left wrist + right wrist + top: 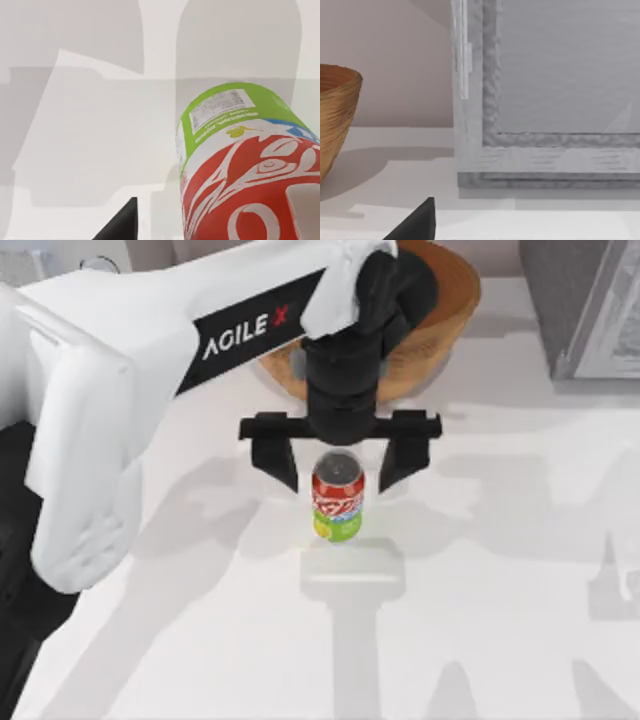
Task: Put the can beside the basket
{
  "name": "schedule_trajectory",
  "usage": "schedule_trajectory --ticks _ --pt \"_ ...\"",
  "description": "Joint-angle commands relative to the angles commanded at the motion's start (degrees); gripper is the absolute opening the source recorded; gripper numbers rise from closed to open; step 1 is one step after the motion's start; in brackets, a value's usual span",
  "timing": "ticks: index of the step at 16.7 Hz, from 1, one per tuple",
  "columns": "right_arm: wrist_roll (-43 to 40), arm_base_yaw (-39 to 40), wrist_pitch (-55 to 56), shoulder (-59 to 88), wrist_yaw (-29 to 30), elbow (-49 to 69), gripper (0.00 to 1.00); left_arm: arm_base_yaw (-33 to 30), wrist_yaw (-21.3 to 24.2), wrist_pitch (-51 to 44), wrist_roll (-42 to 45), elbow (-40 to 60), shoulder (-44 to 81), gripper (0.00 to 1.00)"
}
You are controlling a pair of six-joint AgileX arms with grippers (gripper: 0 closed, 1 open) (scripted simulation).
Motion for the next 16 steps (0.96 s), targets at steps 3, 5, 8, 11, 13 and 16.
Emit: schedule_trajectory --ticks 3,5,8,11,13,16 --pt "0.0 0.0 0.0 0.0 0.0 0.0 1.0 0.0 0.0 0.0 0.0 0.0 0.0 1.0" --pt "0.0 0.0 0.0 0.0 0.0 0.0 1.0 0.0 0.0 0.0 0.0 0.0 0.0 1.0" --pt "0.0 0.0 0.0 0.0 0.0 0.0 1.0 -0.1 0.11 -0.19 -0.06 0.2 0.0 1.0" --pt "0.0 0.0 0.0 0.0 0.0 0.0 1.0 -0.37 0.23 -3.85 0.04 3.87 0.39 1.0" --pt "0.0 0.0 0.0 0.0 0.0 0.0 1.0 -0.22 0.16 -7.03 -0.04 7.34 0.44 1.0" --pt "0.0 0.0 0.0 0.0 0.0 0.0 1.0 -0.19 0.01 -9.35 -0.05 9.75 0.39 1.0"
